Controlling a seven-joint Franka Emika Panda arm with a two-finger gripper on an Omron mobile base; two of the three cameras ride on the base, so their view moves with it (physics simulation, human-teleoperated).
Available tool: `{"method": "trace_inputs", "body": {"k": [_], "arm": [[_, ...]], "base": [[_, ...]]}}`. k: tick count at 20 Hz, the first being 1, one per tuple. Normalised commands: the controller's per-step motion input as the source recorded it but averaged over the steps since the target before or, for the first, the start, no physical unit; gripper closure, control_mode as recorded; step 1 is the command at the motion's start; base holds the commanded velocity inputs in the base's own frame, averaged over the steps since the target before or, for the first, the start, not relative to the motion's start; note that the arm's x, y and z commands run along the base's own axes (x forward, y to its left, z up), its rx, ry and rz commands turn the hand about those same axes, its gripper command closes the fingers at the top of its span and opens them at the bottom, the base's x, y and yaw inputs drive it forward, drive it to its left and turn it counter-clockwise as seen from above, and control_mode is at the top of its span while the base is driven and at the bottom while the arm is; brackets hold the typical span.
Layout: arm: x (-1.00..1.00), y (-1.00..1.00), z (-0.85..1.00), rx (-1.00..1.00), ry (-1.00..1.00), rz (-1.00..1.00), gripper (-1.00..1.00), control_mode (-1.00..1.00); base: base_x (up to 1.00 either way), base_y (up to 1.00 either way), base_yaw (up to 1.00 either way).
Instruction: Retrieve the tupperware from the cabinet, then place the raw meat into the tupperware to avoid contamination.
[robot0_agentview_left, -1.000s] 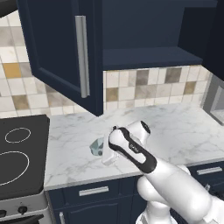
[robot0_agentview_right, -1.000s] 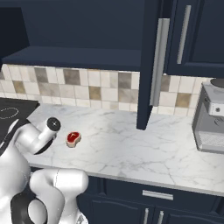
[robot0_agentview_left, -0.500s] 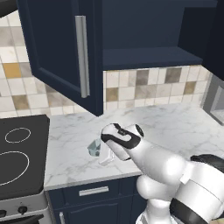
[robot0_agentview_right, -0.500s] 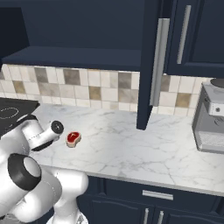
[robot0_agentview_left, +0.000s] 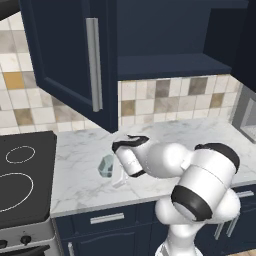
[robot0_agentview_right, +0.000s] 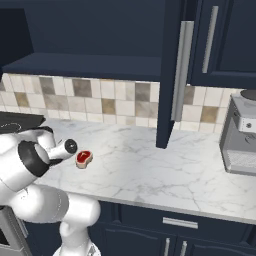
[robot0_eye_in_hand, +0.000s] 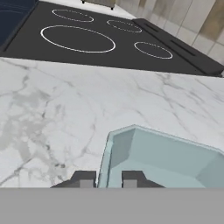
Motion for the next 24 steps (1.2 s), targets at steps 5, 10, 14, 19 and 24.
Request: {"method": "trace_inputs", "body": {"k": [5, 10, 14, 19, 24], "arm": [[0.30, 0.06, -0.26, 0.00, 0.01, 0.01, 1.00, -1.00], [-0.01, -0.01, -0.05, 0.00, 0.05, 0.00, -1.00, -1.00], [-0.11, -0.09, 0.02, 0.00, 0.06, 0.00, -1.00, -1.00], [-0.16, -0.11, 0.13, 0.00, 0.02, 0.00, -1.00, -1.00], [-0.18, -0.15, 0.17, 0.00, 0.00, 0.00, -1.00, -1.00]], "base": [[0.00, 0.00, 0.00], [0.00, 0.00, 0.00], [0.00, 0.00, 0.00], [0.00, 0.00, 0.00], [0.00, 0.00, 0.00]]}}
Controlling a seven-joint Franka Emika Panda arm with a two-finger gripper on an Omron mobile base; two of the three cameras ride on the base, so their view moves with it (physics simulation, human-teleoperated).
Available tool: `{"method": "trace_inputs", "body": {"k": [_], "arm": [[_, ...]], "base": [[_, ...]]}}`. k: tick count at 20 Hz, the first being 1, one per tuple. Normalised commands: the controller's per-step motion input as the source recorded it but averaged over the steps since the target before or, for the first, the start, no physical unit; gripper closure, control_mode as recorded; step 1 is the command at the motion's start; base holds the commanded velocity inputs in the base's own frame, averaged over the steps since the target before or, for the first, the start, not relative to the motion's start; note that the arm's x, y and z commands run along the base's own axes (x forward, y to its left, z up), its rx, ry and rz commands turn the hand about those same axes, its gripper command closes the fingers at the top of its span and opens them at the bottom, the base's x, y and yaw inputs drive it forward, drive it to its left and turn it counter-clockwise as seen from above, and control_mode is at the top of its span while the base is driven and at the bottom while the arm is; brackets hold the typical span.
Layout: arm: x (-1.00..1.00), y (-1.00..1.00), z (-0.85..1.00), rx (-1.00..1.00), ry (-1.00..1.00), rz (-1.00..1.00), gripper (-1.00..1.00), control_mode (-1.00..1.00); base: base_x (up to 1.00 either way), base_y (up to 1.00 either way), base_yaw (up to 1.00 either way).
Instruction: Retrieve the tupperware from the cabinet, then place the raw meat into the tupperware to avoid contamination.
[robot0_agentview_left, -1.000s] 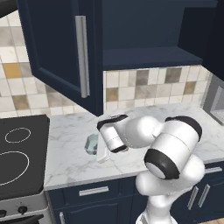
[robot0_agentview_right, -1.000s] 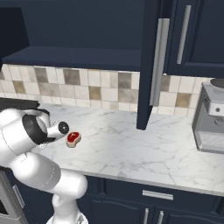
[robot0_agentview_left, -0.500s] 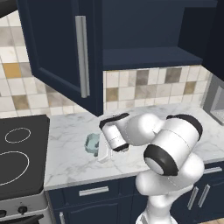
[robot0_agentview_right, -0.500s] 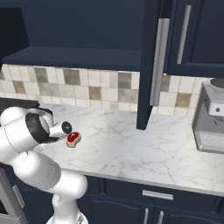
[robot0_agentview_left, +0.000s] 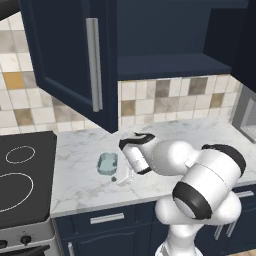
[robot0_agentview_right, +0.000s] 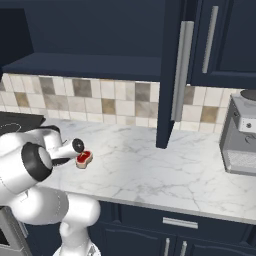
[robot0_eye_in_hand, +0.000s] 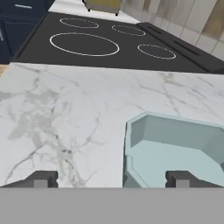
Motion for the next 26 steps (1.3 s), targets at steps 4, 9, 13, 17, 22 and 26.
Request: {"method": "trace_inputs", "body": {"k": [4, 9, 13, 17, 22, 26], "arm": [[-0.18, -0.13, 0.24, 0.00, 0.00, 0.00, -1.00, -1.00], [-0.14, -0.09, 0.36, 0.00, 0.00, 0.01, -1.00, -1.00], [-0.07, -0.05, 0.39, -0.01, 0.00, 0.03, -1.00, -1.00], [-0.05, -0.04, 0.39, -0.03, 0.00, 0.03, -1.00, -1.00], [-0.15, -0.12, 0.31, -0.06, 0.00, 0.01, -1.00, -1.00], [-0.12, -0.26, 0.24, -0.07, 0.01, -0.01, -1.00, -1.00]], "base": [[0.00, 0.00, 0.00], [0.00, 0.00, 0.00], [0.00, 0.00, 0.00], [0.00, 0.00, 0.00], [0.00, 0.00, 0.00], [0.00, 0.00, 0.00]]}}
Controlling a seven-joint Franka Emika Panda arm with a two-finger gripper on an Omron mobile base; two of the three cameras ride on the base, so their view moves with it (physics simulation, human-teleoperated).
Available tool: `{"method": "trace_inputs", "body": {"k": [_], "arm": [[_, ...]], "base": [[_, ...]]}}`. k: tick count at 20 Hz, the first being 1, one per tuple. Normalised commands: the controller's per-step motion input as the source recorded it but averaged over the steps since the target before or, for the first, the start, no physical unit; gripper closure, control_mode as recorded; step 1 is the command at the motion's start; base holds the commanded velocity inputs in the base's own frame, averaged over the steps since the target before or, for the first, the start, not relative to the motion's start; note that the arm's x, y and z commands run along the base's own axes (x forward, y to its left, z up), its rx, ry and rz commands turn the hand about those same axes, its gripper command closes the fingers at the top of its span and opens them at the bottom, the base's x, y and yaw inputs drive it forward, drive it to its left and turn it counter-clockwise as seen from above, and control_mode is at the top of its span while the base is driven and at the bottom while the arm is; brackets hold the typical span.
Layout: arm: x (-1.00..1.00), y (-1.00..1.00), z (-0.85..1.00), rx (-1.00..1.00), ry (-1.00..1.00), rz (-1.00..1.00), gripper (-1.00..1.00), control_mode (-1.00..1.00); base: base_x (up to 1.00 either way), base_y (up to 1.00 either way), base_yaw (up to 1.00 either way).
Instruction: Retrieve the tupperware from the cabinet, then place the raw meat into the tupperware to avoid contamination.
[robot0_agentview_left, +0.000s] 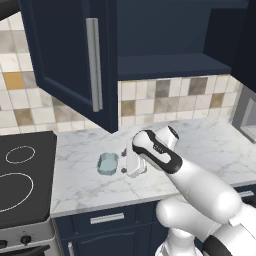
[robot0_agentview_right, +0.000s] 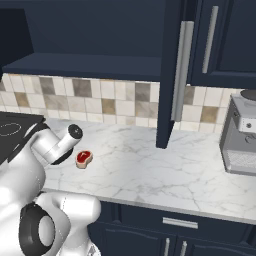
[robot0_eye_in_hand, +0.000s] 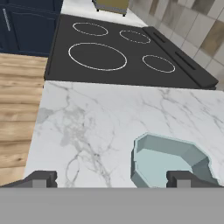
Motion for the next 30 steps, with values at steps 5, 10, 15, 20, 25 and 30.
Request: {"method": "trace_inputs", "body": {"k": [5, 10, 15, 20, 25, 30], "arm": [[-0.02, -0.27, 0.21, -0.10, 0.00, -0.01, -1.00, -1.00], [-0.17, -0.37, 0.13, -0.10, 0.00, 0.00, -1.00, -1.00], [-0.15, -0.27, 0.08, -0.10, -0.03, 0.00, -1.00, -1.00], [-0.12, -0.18, 0.09, -0.09, -0.10, 0.00, -1.00, -1.00], [-0.16, -0.07, 0.17, -0.09, -0.14, 0.00, -1.00, -1.00], [-0.02, -0.03, 0.12, -0.09, -0.12, 0.03, -1.00, -1.00]], "base": [[0.00, 0.00, 0.00], [0.00, 0.00, 0.00], [0.00, 0.00, 0.00], [0.00, 0.00, 0.00], [0.00, 0.00, 0.00], [0.00, 0.00, 0.00]]}}
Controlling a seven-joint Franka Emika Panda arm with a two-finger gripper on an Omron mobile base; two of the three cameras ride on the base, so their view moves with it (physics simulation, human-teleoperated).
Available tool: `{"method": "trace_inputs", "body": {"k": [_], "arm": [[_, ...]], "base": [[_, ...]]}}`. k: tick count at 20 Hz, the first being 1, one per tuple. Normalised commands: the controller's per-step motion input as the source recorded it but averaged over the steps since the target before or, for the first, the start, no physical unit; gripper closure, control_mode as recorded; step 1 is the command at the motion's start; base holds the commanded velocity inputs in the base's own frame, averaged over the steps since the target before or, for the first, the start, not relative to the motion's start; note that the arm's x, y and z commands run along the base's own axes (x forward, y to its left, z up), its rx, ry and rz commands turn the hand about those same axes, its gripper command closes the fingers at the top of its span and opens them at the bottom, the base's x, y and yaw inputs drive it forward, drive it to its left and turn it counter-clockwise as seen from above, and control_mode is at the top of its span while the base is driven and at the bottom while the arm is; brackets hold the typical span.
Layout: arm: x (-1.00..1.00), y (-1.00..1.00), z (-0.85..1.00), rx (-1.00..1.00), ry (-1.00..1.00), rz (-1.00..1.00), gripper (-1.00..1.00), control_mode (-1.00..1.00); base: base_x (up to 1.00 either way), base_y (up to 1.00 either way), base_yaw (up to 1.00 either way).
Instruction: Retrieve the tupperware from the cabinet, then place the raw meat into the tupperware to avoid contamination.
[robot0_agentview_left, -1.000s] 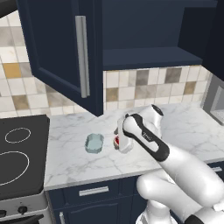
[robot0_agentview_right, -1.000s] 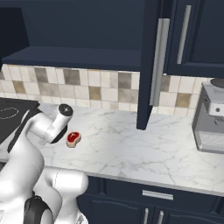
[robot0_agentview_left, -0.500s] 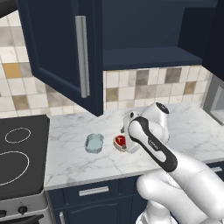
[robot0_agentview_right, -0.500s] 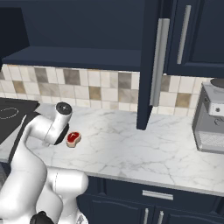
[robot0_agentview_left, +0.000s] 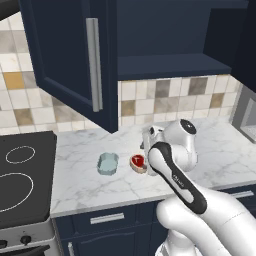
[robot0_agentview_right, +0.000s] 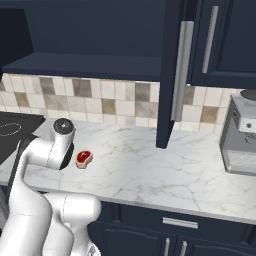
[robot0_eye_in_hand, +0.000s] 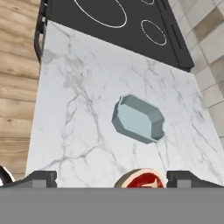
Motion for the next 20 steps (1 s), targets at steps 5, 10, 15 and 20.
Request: {"method": "trace_inputs", "body": {"k": [5, 10, 15, 20], "arm": [[0.00, -0.10, 0.18, -0.07, -0.07, 0.13, -1.00, -1.00], [0.00, -0.24, 0.14, -0.11, 0.03, 0.16, -1.00, -1.00], [0.00, -0.19, 0.19, -0.16, 0.13, 0.13, -1.00, -1.00], [0.03, -0.08, 0.16, -0.15, 0.15, 0.16, -1.00, -1.00]], "base": [[0.00, 0.00, 0.00], [0.00, 0.00, 0.00], [0.00, 0.00, 0.00], [0.00, 0.00, 0.00]]}}
